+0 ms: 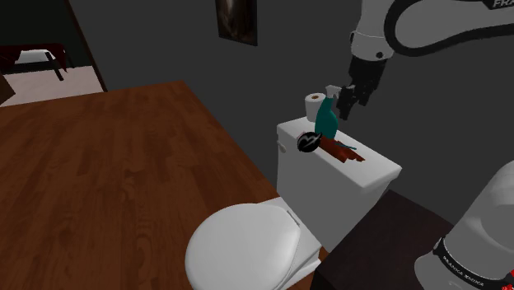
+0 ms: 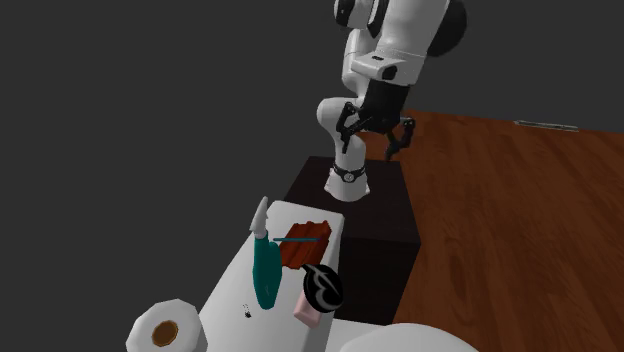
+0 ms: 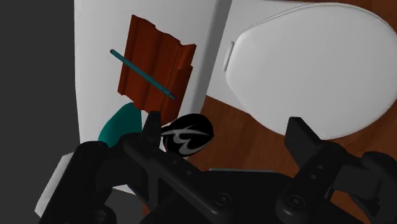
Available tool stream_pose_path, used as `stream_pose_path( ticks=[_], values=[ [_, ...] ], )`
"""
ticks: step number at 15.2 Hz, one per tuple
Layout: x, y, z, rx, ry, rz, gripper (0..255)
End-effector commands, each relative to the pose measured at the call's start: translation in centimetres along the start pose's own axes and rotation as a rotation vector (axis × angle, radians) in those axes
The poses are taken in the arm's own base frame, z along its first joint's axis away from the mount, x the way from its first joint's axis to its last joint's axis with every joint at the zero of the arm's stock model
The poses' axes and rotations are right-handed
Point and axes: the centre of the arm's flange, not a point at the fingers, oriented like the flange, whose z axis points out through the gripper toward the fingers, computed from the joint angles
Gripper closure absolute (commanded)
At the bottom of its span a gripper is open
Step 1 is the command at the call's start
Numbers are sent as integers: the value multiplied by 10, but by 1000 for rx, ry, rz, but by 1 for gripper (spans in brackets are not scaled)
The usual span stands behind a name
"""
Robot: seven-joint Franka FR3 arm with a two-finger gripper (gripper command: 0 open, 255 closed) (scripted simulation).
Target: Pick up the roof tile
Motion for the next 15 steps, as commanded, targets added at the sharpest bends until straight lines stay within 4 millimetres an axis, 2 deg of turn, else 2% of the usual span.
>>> stream_pose_path(
  ticks=[1, 8, 15],
  values=[
    [9, -12, 27, -76, -9, 9, 0],
    [41, -37, 123, -336, -51, 39, 0],
    [70, -36, 223, -597, -92, 70, 0]
  ],
)
